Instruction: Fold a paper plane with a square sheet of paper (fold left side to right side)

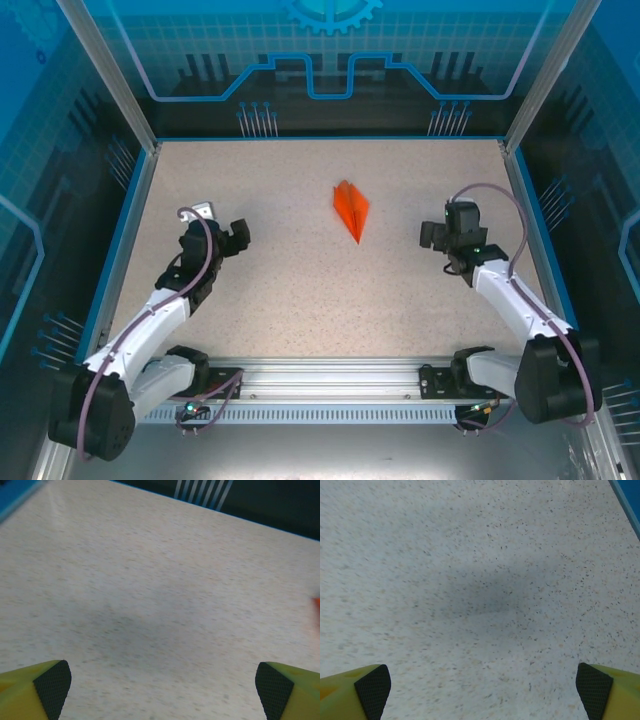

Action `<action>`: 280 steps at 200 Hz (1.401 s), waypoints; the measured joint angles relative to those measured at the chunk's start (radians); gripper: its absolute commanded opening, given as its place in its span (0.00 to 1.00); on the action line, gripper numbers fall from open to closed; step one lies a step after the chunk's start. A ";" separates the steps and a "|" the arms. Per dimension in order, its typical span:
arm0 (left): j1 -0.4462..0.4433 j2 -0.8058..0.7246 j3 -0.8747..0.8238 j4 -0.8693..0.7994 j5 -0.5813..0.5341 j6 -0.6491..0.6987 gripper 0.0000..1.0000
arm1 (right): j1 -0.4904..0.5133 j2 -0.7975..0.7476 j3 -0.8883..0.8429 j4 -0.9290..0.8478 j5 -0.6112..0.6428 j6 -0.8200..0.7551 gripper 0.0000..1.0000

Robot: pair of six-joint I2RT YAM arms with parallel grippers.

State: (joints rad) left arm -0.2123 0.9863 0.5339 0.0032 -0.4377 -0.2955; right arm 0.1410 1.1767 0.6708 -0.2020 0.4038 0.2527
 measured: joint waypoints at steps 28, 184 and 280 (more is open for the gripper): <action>0.045 0.061 -0.042 0.079 -0.067 0.076 0.99 | -0.008 0.096 -0.095 0.166 0.027 -0.053 0.99; 0.212 0.285 -0.204 0.625 0.292 0.306 0.99 | -0.052 0.318 -0.234 0.886 -0.237 -0.233 0.99; 0.216 0.531 -0.148 0.781 0.409 0.294 0.99 | -0.052 0.318 -0.234 0.929 -0.278 -0.236 0.99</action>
State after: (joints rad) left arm 0.0032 1.5177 0.3855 0.7845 -0.0292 -0.0010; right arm 0.0887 1.4944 0.4370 0.7273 0.1257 0.0166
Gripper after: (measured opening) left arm 0.986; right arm 0.992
